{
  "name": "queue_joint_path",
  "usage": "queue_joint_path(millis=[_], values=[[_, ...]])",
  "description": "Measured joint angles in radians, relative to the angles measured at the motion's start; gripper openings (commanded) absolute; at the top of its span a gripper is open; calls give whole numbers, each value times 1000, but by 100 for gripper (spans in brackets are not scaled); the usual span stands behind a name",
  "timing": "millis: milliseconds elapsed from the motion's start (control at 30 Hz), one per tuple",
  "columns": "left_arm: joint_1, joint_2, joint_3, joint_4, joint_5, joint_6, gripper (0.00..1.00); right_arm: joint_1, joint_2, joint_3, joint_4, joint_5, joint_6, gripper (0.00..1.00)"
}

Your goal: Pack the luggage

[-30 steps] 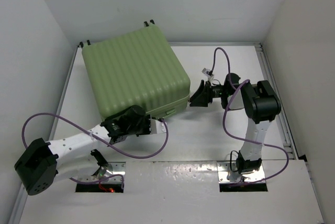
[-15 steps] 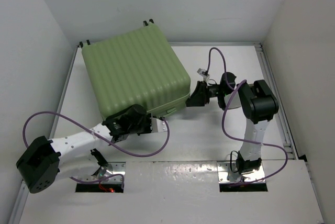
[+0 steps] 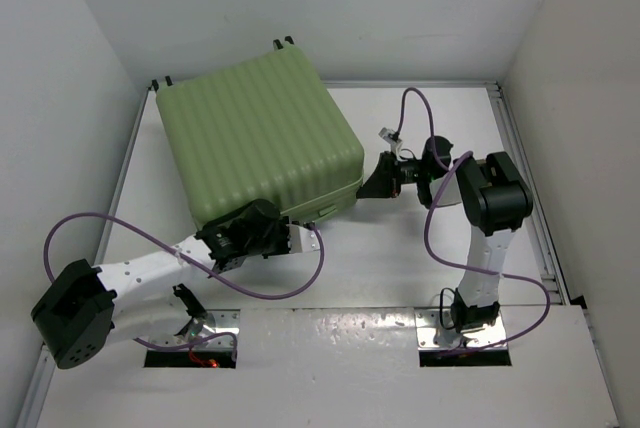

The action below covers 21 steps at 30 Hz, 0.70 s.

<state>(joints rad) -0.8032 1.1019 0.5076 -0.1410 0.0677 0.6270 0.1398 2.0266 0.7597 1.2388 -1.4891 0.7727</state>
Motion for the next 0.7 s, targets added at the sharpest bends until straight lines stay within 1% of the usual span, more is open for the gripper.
queue_joint_path(millis=[233,367,567,633,700], values=[[0,-14,-7,3,0,-3,0,-29,-9,0,-49,8,-14,0],[0,-45,-37,29,-1,-2,0,-72,-38,3,-122,5,-37,0],[0,-70,-62,54,3,9,0,-90,-55,23,-233,19,-92,0],[5,-70,-63,54,8,11,0,-96,-62,39,-303,31,-127,0],[7,-72,-63,54,11,12,0,-98,-91,69,-471,47,-254,0]])
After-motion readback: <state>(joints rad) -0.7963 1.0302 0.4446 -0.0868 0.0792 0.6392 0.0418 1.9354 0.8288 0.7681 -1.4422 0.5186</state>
